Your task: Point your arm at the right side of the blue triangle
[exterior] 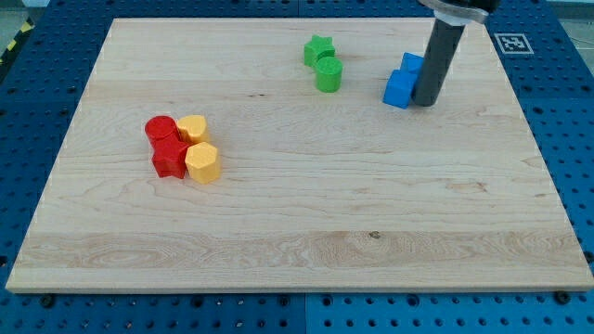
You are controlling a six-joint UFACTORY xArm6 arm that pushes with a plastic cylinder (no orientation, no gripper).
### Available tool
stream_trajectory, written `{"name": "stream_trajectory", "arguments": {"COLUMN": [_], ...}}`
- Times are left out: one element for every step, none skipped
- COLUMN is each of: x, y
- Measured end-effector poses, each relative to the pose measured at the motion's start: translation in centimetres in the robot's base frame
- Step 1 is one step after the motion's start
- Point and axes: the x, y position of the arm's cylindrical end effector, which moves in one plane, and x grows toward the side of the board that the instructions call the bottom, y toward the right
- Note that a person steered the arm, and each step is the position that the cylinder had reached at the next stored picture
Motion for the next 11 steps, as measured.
{"name": "stream_trajectory", "arguments": {"x": [0.0, 0.8, 0.5, -0.8, -1.1, -2.0, -2.3, -2.7, -3.4, -4.4, -4.5], "y": [-0.6, -1.8, -2.1, -1.4, -1.0, -1.5, -2.7, -3.2, -3.6, -4.0, -4.0]}}
